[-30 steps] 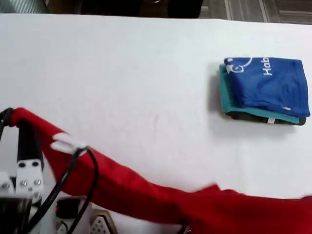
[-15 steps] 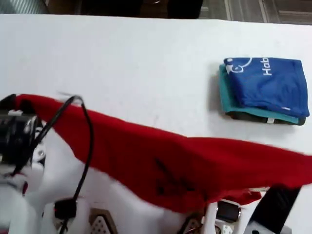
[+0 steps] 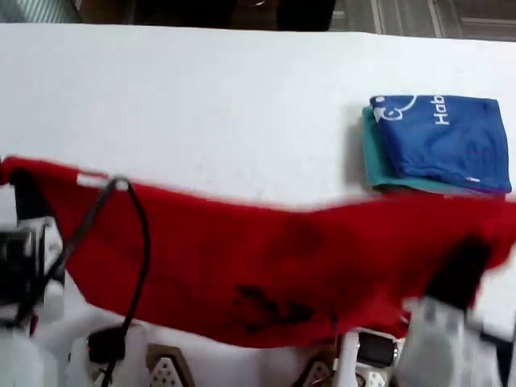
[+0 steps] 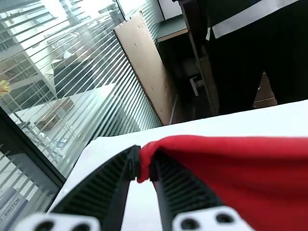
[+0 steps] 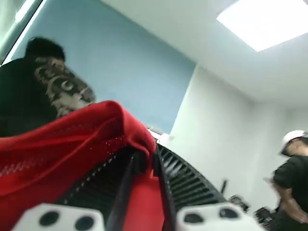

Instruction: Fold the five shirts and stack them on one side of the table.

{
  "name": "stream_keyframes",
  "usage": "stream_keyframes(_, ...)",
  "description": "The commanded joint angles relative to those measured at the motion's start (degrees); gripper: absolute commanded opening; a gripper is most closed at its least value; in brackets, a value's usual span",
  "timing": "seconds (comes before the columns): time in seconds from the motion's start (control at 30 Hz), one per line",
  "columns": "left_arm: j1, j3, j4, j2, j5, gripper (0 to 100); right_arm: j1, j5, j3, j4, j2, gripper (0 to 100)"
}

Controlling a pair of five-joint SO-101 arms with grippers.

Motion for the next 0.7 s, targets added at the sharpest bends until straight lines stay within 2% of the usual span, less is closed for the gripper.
stream_keyframes(0.0,-0.62,9.71,-9.49,0.62,0.62,3,-3.65,0.00,2.90,-4.18,9.01,2.1)
stream_keyframes(0.2,-0.35,29.14,-32.97,0.70,0.62,3,-12.00,0.09,7.03,-13.23,25.54,2.1)
stream_keyframes(0.33,-0.35,34.42,-44.31,6.42,0.62,3,-15.16,0.09,6.95,-20.53,38.46,2.1)
stream_keyframes(0.5,0.09,29.23,-48.62,20.57,0.70,3,-15.34,0.09,6.95,-28.09,52.09,2.1)
stream_keyframes(0.67,0.26,16.22,-43.25,34.81,0.70,3,-15.08,0.09,7.03,-28.53,58.86,2.1)
